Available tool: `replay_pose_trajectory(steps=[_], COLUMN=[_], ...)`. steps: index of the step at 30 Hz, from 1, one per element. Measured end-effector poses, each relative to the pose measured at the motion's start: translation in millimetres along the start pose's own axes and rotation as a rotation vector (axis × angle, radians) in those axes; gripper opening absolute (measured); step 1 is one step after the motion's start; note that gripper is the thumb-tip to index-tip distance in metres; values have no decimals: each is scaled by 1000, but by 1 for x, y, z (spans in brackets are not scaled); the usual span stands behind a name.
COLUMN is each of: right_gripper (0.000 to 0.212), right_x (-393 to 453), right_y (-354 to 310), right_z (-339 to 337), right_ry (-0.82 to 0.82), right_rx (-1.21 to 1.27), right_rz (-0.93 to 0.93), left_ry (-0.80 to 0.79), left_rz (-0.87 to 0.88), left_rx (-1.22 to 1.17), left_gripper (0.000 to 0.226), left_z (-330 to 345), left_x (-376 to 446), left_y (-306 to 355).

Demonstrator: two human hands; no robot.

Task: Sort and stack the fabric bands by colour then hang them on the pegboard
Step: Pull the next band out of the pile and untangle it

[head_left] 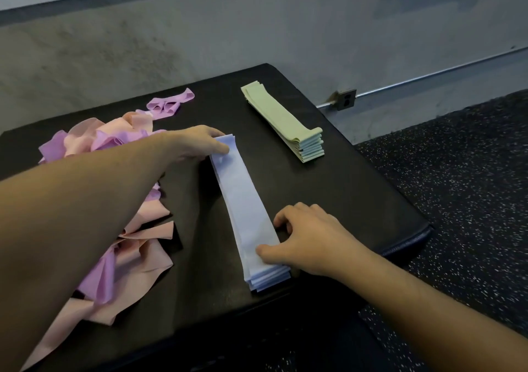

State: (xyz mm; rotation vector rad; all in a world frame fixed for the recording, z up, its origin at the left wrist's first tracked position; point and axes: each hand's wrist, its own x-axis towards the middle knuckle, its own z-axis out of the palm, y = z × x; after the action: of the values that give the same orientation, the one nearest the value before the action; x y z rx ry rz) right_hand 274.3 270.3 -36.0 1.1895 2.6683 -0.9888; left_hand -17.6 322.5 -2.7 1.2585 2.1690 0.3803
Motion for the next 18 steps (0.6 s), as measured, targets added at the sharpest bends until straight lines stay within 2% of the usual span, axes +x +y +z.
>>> replay_pose_trajectory(steps=[6, 9, 10, 13, 16, 18], right_gripper=[54, 51, 50, 48, 46, 48], right_x=[-5, -5, -5, -6, -9, -8], right_y=[-5, -10, -13, -19, -25, -26], right_z=[-2, -3, -3, -1, 7, 13], right_ry=[-13, -40, -52, -61, -33, -9], right_rx=[4, -9, -10, 16, 76, 115], right_rz=[29, 47, 53, 51, 29, 13], left_ry=[74, 128, 148, 215, 265, 297], left_rz=[42, 92, 114, 172, 197, 225], left_rx=[-49, -100, -124, -156, -246, -301], left_gripper=[30, 48, 48, 25, 43, 43], left_z=[-7, -20, -24, -34, -43, -47], left_x=[-30, -57, -66, -95, -129, -152], left_y=[-1, -13, -18, -33, -51, -63])
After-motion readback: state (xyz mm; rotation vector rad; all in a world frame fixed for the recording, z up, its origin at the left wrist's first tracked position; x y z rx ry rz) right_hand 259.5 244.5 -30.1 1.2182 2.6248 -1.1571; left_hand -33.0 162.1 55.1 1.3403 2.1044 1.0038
